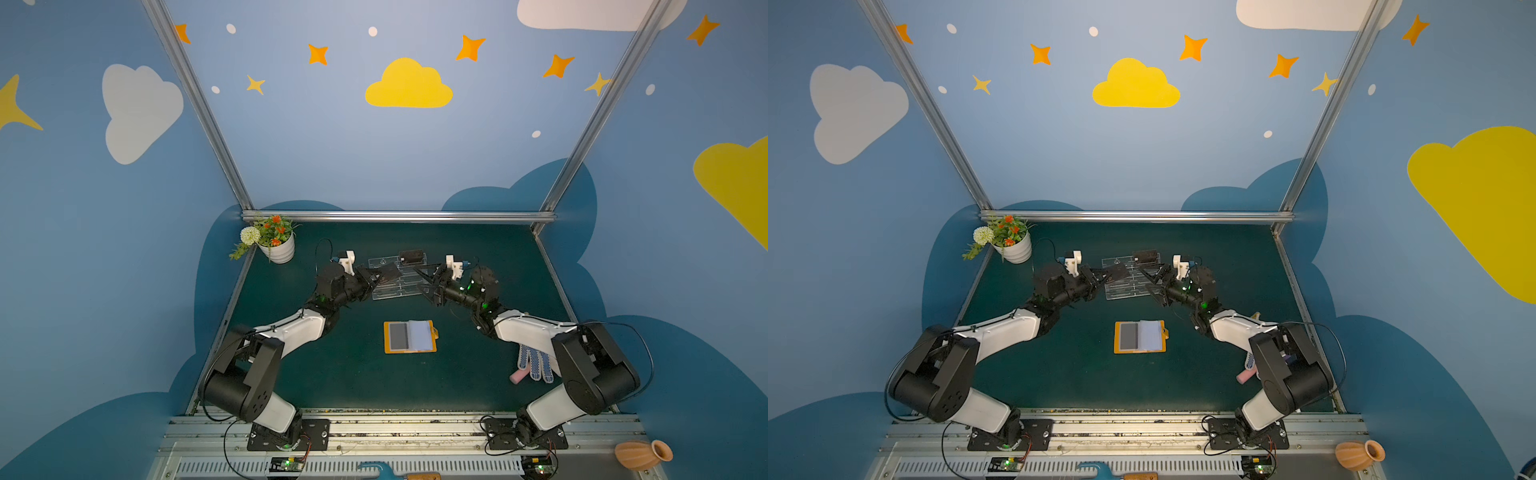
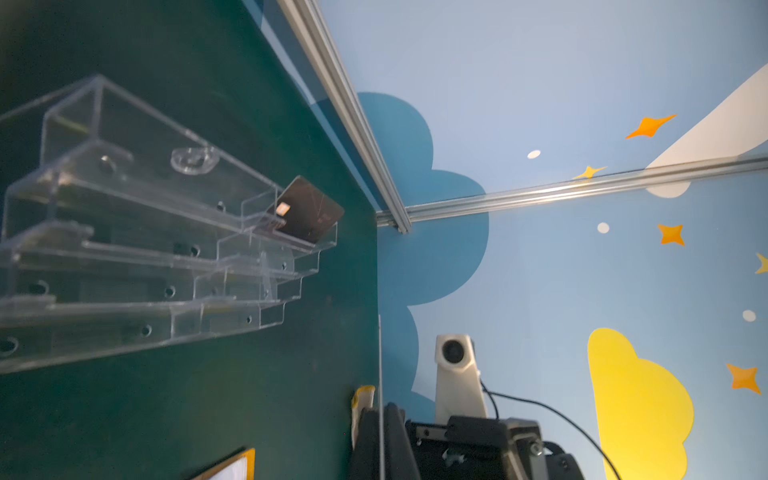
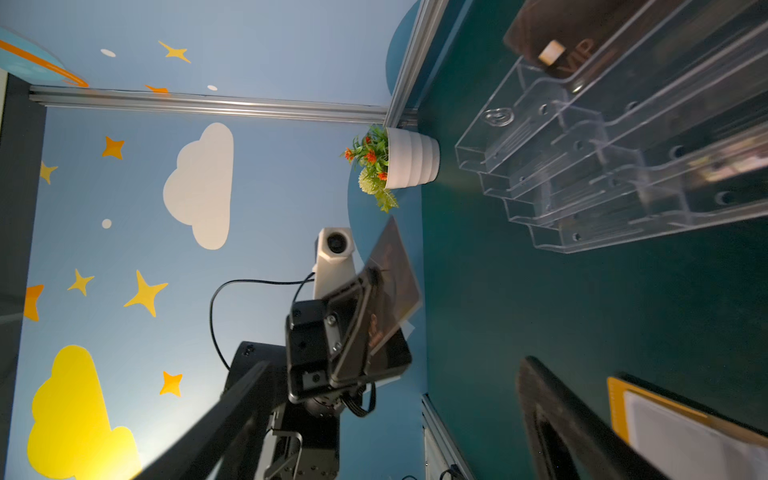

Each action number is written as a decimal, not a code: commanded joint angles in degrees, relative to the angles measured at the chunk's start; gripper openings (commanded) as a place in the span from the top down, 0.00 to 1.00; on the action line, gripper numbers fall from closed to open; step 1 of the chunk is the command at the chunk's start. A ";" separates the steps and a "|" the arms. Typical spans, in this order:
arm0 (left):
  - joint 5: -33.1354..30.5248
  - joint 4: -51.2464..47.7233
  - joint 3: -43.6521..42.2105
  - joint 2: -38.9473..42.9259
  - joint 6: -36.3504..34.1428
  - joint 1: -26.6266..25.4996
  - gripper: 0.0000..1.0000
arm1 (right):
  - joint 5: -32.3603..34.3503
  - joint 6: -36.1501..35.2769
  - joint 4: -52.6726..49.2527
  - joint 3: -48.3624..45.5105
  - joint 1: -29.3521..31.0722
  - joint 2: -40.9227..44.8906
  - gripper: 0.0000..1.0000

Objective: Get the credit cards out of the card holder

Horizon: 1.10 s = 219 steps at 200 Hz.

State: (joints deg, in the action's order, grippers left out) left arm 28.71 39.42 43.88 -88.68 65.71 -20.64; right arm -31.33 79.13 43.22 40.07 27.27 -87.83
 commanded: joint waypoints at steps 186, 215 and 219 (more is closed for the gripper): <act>18.91 -9.62 44.91 -34.05 -21.94 5.75 0.96 | -16.88 -31.85 -38.77 12.32 -15.18 6.62 0.08; 19.91 -11.24 47.35 -36.15 -23.67 5.74 0.96 | -18.36 -32.84 -38.37 15.47 -15.25 2.30 0.08; 20.08 -11.48 47.58 -36.35 -23.90 5.74 0.96 | -18.64 -32.75 -38.07 15.74 -15.23 1.70 0.08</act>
State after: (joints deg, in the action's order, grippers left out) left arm 46.24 30.28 89.45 -123.74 45.36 -14.98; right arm -47.29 49.28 6.46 53.30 12.34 -83.59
